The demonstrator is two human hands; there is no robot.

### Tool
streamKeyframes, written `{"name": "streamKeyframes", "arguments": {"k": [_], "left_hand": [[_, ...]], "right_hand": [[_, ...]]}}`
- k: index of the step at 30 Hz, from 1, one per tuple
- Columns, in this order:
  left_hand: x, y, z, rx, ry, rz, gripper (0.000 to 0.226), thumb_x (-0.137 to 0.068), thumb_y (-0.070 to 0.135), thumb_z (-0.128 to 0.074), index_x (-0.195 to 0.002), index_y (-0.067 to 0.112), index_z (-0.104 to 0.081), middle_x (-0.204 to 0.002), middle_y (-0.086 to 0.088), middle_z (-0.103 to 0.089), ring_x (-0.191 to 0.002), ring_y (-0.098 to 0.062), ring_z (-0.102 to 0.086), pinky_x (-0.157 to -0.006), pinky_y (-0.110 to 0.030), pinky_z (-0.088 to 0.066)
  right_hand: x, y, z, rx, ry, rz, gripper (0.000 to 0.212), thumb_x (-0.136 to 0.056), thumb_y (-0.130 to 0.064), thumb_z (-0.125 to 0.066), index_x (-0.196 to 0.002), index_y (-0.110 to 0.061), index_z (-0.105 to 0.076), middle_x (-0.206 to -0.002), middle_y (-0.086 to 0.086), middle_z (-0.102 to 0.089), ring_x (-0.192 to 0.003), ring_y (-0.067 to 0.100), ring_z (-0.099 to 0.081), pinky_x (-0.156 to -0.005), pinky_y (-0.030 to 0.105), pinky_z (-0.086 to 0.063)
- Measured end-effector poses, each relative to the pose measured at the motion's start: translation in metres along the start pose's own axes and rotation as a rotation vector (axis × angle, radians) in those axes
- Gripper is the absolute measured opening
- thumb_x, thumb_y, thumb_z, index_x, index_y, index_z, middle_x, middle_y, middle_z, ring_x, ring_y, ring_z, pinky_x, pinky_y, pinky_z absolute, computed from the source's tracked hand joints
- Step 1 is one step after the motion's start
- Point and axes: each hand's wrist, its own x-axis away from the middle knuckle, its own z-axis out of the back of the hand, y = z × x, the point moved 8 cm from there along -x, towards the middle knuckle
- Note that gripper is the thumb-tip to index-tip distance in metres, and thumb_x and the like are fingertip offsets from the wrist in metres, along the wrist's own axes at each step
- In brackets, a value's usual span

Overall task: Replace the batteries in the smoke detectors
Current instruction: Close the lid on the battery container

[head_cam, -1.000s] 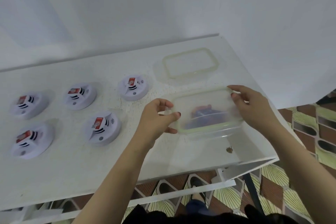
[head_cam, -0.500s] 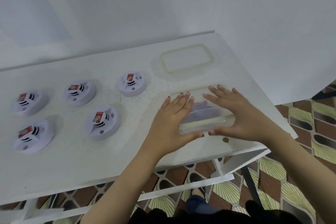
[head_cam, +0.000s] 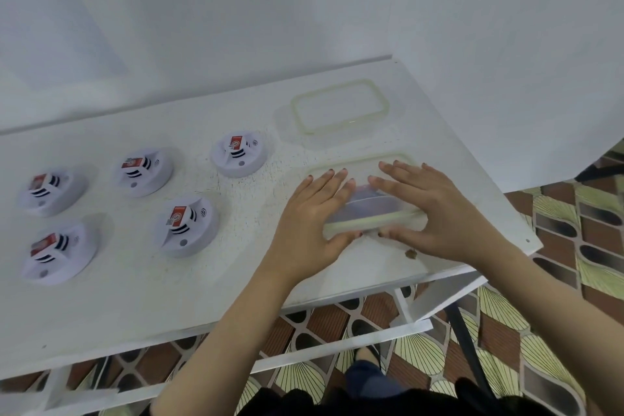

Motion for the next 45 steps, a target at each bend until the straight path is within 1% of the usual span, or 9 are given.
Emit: {"name": "streamKeyframes", "arguments": {"k": [4, 8, 13, 16, 24, 35, 39, 42, 45], "left_hand": [[-0.005, -0.016, 0.014, 0.063, -0.148, -0.003, 0.073, -0.080, 0.013, -0.072, -0.142, 0.028, -0.036, -0.148, 0.016, -0.024, -0.140, -0.002, -0.012, -0.113, -0.019, 0.010], [-0.002, -0.026, 0.040, -0.057, 0.020, 0.047, 0.066, -0.074, -0.017, -0.048, -0.126, 0.021, -0.062, -0.141, -0.005, -0.050, -0.138, -0.022, -0.036, -0.115, -0.041, -0.016], [0.025, -0.008, 0.030, 0.250, 0.090, 0.098, 0.046, -0.082, 0.022, -0.052, -0.126, 0.014, -0.062, -0.138, 0.002, -0.052, -0.133, -0.010, -0.042, -0.116, -0.030, -0.026], [0.034, 0.004, 0.008, 0.144, 0.012, 0.012, 0.082, -0.078, 0.056, -0.061, -0.144, 0.012, -0.039, -0.153, -0.004, -0.035, -0.144, -0.013, -0.026, -0.120, -0.027, -0.013], [0.032, 0.006, 0.009, 0.063, 0.130, -0.040, 0.071, -0.082, 0.042, -0.062, -0.139, 0.003, -0.045, -0.147, -0.012, -0.041, -0.139, -0.018, -0.033, -0.117, -0.028, -0.019], [0.019, -0.023, 0.047, 0.089, -0.066, 0.097, 0.079, -0.069, -0.025, -0.039, -0.128, 0.024, -0.056, -0.148, 0.003, -0.036, -0.143, -0.013, -0.017, -0.116, -0.033, -0.001], [0.019, -0.010, 0.048, 0.102, -0.050, 0.139, 0.049, -0.079, 0.018, -0.045, -0.124, 0.025, -0.064, -0.148, -0.001, -0.042, -0.139, -0.010, -0.028, -0.114, -0.024, -0.008], [0.026, 0.005, 0.019, -0.024, -0.126, 0.089, 0.081, -0.075, 0.064, -0.050, -0.143, 0.020, -0.043, -0.152, 0.002, -0.033, -0.142, -0.009, -0.024, -0.117, -0.027, -0.008], [0.026, 0.004, 0.012, -0.082, 0.022, 0.000, 0.067, -0.083, 0.047, -0.053, -0.136, 0.006, -0.050, -0.144, -0.007, -0.047, -0.136, -0.018, -0.037, -0.115, -0.031, -0.022]], "right_hand": [[0.001, 0.001, 0.008, -0.150, -0.060, -0.037, 0.049, -0.085, -0.054, -0.040, -0.132, -0.047, -0.044, -0.150, -0.013, -0.031, -0.141, 0.002, -0.019, -0.115, 0.033, -0.006], [0.012, -0.011, -0.001, -0.169, -0.191, 0.011, 0.061, -0.080, -0.046, -0.046, -0.140, -0.046, -0.034, -0.154, -0.013, -0.023, -0.142, 0.001, -0.015, -0.115, 0.029, -0.006], [0.023, -0.036, -0.005, 0.122, 0.046, 0.018, 0.059, -0.083, -0.054, -0.046, -0.135, -0.027, -0.048, -0.142, -0.002, -0.043, -0.128, 0.019, -0.046, -0.103, 0.037, -0.036], [0.030, -0.052, -0.012, 0.258, 0.166, -0.028, 0.057, -0.084, -0.053, -0.044, -0.128, -0.020, -0.058, -0.133, 0.004, -0.055, -0.118, 0.026, -0.057, -0.089, 0.036, -0.048], [0.032, -0.062, -0.011, 0.399, 0.252, 0.036, 0.043, -0.087, -0.037, -0.048, -0.117, -0.013, -0.067, -0.121, 0.008, -0.064, -0.105, 0.028, -0.065, -0.073, 0.033, -0.056], [0.012, -0.015, 0.000, 0.107, -0.078, 0.093, 0.059, -0.085, -0.058, -0.044, -0.141, -0.040, -0.036, -0.155, -0.002, -0.019, -0.145, 0.016, -0.011, -0.117, 0.035, -0.006], [0.003, -0.016, -0.002, 0.147, -0.029, 0.105, 0.056, -0.085, -0.061, -0.043, -0.136, -0.037, -0.042, -0.146, 0.006, -0.039, -0.137, 0.025, -0.035, -0.109, 0.042, -0.030], [0.008, -0.028, 0.000, 0.283, 0.154, 0.104, 0.051, -0.084, -0.058, -0.048, -0.126, -0.031, -0.058, -0.132, 0.010, -0.057, -0.122, 0.027, -0.053, -0.089, 0.036, -0.050], [0.014, -0.038, -0.004, 0.408, 0.285, 0.076, 0.048, -0.087, -0.057, -0.047, -0.119, -0.027, -0.066, -0.121, 0.011, -0.064, -0.111, 0.029, -0.062, -0.073, 0.033, -0.055]]}}
